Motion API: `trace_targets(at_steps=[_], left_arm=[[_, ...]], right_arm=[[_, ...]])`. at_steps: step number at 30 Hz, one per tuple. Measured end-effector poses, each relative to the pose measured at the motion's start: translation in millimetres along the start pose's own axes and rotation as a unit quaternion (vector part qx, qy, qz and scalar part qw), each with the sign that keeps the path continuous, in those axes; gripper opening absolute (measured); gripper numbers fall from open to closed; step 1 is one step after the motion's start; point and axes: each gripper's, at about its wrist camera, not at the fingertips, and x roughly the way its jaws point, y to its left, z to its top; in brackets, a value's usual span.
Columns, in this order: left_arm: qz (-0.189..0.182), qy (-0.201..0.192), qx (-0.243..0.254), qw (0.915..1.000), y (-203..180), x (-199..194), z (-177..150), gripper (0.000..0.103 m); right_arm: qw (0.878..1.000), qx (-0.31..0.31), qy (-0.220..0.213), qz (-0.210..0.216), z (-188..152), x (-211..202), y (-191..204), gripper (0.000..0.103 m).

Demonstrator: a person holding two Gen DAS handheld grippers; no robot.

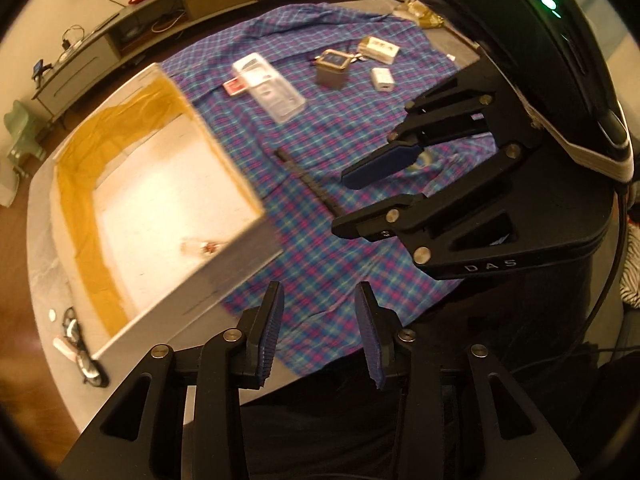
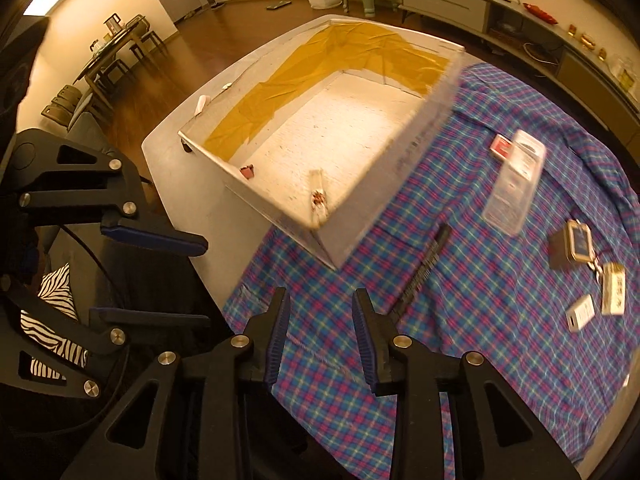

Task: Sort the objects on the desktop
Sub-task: 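Move both tools back over the plaid cloth toward the marker and tape, then grasp the black marker with the left tool while the right tool grasps the green tape roll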

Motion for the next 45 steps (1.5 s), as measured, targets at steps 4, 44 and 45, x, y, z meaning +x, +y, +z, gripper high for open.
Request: trace_targets(at_steps=[4,44,45], left_arm=[[-0.01,-0.007,-0.002,0.9999,-23,9,4,0.041],[0.05,0.004,-0.2,0.9785,9,158,63,0.041],[0.05,0.006,-0.203,0.9778,10,160,64,0.041]], right_arm=[[1.0,0.022,-0.012,-0.004,-30,-11,-20,0.035],[0.987,0.129,-0.043,-0.082,-141,27,-163,0.035],[0.987,0.131,-0.044,-0.079,-141,29,-165,0.035]])
